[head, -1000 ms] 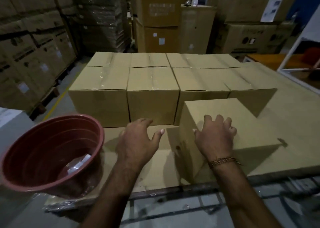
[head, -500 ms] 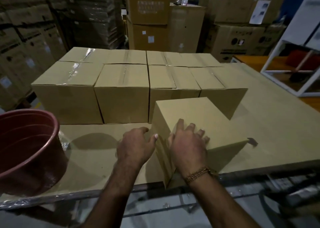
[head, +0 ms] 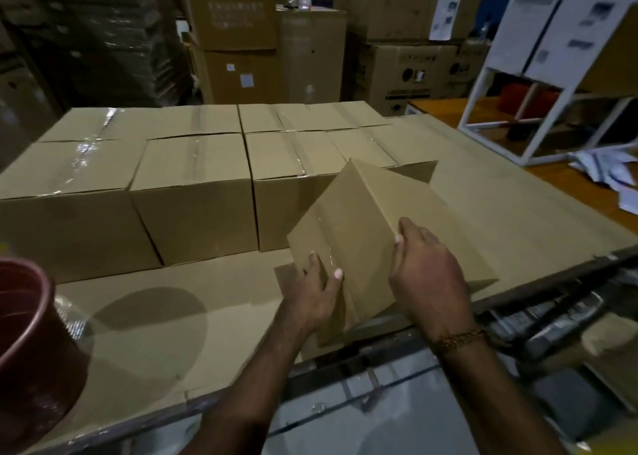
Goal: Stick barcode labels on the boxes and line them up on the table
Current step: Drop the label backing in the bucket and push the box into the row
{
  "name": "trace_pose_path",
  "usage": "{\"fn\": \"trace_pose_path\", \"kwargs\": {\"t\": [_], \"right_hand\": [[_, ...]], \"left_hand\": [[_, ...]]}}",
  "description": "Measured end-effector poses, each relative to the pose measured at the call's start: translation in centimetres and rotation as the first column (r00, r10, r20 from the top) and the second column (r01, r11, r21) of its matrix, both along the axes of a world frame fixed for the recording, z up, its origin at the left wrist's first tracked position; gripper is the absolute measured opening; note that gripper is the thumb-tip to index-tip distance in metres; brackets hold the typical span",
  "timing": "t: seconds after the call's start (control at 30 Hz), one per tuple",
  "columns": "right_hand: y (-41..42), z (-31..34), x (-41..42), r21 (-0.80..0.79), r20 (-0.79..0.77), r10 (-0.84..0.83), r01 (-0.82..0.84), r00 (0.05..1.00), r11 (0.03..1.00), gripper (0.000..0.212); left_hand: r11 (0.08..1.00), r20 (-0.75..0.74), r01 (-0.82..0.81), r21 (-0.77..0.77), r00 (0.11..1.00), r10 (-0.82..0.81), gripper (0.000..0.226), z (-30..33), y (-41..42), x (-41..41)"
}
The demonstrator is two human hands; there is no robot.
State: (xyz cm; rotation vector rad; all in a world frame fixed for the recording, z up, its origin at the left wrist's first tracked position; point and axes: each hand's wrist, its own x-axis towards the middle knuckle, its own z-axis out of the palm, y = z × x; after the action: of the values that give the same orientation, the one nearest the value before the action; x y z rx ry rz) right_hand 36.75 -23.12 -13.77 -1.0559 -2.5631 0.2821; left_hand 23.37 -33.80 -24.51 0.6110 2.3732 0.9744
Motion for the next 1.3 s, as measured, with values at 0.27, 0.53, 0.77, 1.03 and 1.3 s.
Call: {"fn": "trace_pose_path", "kwargs": {"t": [0.27, 0.53, 0.77, 1.03, 1.3], "right_hand": [[4.2, 0.4, 4.0, -0.107, -0.198, -0.162, 0.143, 0.967, 0.984, 0.04], [12.1, -1.0, 9.9, -0.285, -0.311, -0.355, 0.27, 0.882, 0.92, 0.037], [21.8, -0.9, 15.5, -0.363, -0.336, -0.342, 0.215, 0.877, 0.907, 0.05], [32.4, 0.2, 19.4, -0.421, -0.345, -0.307, 0.146, 0.887, 0.895, 0.06], [41.2, -0.4, 18.2, -0.489, -0.4, -0.343, 0.119, 0.85, 0.864, 0.045]], "left_hand": [[0.992, -0.064, 0.039, 0.119, 0.997, -0.031, 0.08, 0.7, 4.0, 1.8], [0.958, -0.163, 0.066, 0.279, 0.986, -0.02, 0.077, 2.2, 10.7, 5.6], [0.969, -0.242, 0.05, 0.242, 0.97, 0.01, 0.088, 3.4, 19.6, 10.1], [0.968, -0.303, 0.029, 0.248, 0.952, 0.049, 0.074, 4.5, 29.3, 14.9], [0.965, -0.333, 0.073, 0.251, 0.943, 0.015, 0.069, 5.4, 36.6, 14.0]]}}
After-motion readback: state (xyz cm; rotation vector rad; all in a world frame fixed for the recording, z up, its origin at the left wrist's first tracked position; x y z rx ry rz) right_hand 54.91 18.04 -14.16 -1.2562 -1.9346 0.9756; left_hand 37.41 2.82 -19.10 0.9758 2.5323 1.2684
